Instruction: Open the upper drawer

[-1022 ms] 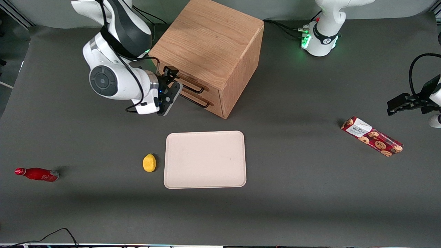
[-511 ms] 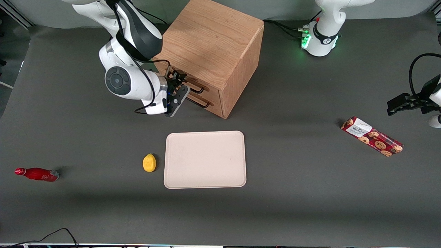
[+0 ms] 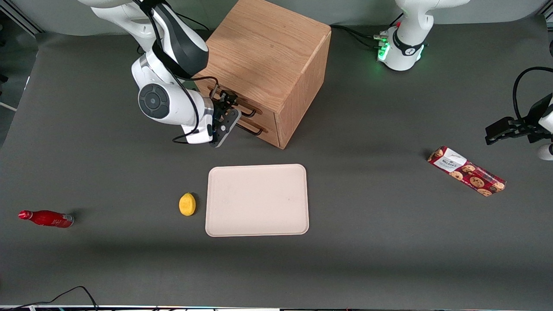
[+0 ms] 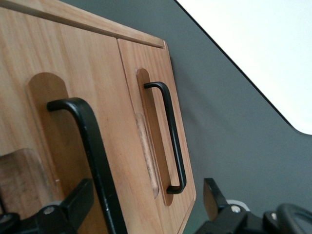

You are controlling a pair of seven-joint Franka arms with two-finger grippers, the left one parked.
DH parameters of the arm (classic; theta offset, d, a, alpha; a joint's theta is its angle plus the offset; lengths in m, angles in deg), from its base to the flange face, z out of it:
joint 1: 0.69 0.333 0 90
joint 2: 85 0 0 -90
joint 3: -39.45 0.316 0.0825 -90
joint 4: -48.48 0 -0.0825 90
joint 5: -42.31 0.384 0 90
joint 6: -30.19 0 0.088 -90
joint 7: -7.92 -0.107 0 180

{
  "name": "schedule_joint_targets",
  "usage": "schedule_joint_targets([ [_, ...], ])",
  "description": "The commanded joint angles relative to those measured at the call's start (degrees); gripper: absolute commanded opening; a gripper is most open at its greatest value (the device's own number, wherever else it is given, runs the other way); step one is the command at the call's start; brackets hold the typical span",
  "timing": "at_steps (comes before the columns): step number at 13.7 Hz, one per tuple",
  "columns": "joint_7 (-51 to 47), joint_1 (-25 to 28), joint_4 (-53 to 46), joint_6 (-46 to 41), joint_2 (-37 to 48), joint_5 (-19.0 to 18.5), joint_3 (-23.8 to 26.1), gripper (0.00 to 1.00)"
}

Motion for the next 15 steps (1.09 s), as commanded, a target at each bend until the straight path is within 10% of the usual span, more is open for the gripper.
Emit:
schedule_joint_targets([
  [1,-0.74,0.01,1.34,1.89,0.97,0.48,-0.01,1.0],
  [15,-0.04,-1.13,-6.56,3.47,-7.99,-8.65,-3.96,1.0],
])
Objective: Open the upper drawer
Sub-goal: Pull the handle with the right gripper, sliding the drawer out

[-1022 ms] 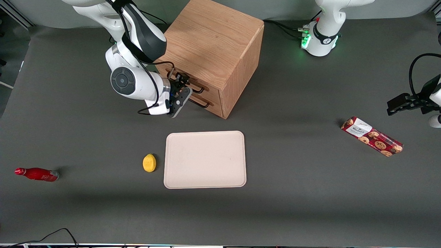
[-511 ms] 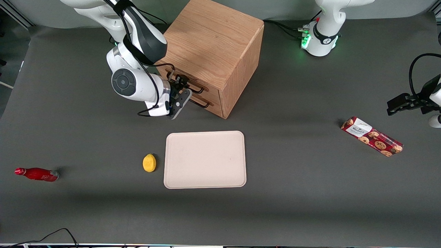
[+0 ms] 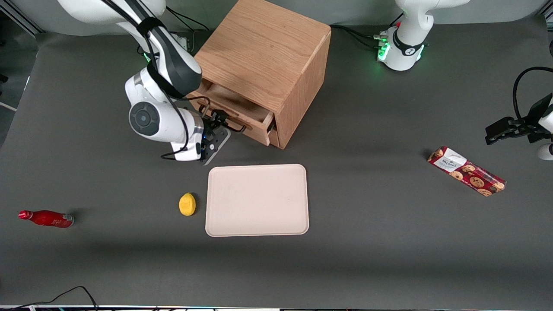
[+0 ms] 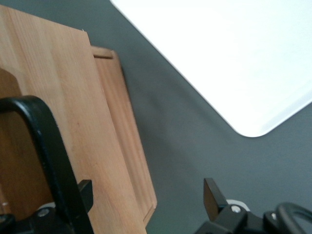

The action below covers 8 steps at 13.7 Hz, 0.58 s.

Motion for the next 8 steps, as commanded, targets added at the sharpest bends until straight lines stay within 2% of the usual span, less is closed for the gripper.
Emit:
schedule_joint_targets([
  [1,-0.12,0.21,-4.87,-0.36,-4.06,-2.71,-0.96,1.0],
  [8,8.13,0.21,-12.7,-3.6,-7.67,-3.15,-7.99,1.0],
])
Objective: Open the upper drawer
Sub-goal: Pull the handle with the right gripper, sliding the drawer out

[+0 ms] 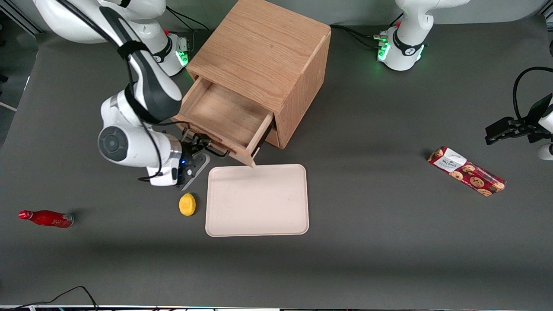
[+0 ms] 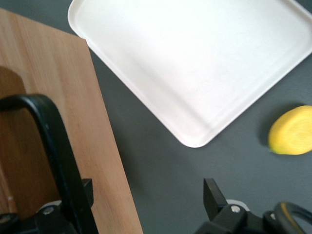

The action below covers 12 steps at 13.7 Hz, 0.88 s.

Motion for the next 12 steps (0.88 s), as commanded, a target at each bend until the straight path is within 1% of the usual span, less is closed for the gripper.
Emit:
schedule_joint_targets([
  [1,4.13,0.32,-5.71,-3.44,-3.04,-0.97,-2.41,1.0],
  [5,7.48,0.32,-11.7,-6.18,-5.51,-1.32,-5.05,1.0],
  [9,7.48,0.59,-15.38,-6.18,-7.96,-2.29,-5.23,1.0],
  [12,8.36,0.94,-19.95,-6.18,-11.56,-4.74,-5.23,1.0],
])
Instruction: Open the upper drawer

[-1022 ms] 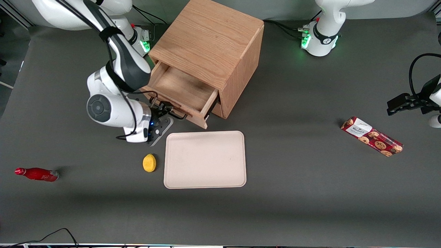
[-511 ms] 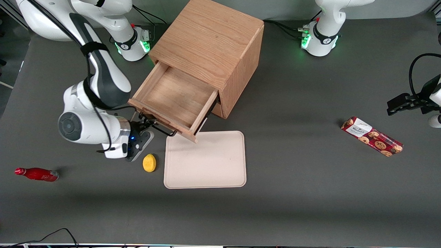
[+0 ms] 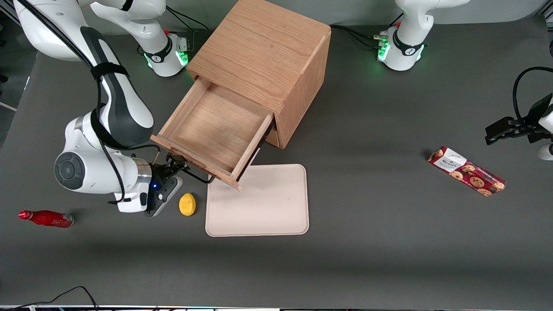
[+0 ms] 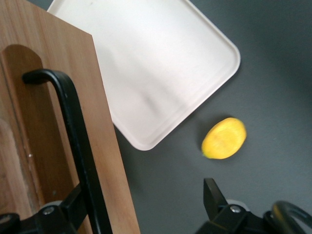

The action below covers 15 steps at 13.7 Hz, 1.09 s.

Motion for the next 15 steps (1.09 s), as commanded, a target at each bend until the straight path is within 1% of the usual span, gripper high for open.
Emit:
schedule_joint_targets([
  [1,1.98,0.82,-7.11,-1.47,-5.27,-2.12,-0.24,1.0],
  [6,6.19,0.21,-8.97,-1.64,-7.21,-2.03,-0.32,1.0],
  [8,7.43,0.29,-10.54,-3.22,-8.08,-1.94,-0.41,1.0],
  [12,6.38,0.21,-11.43,-6.73,-6.6,-1.5,-0.24,1.0],
  [15,1.12,0.47,-12.57,-11.73,-3.35,-1.42,-0.06,1.0],
])
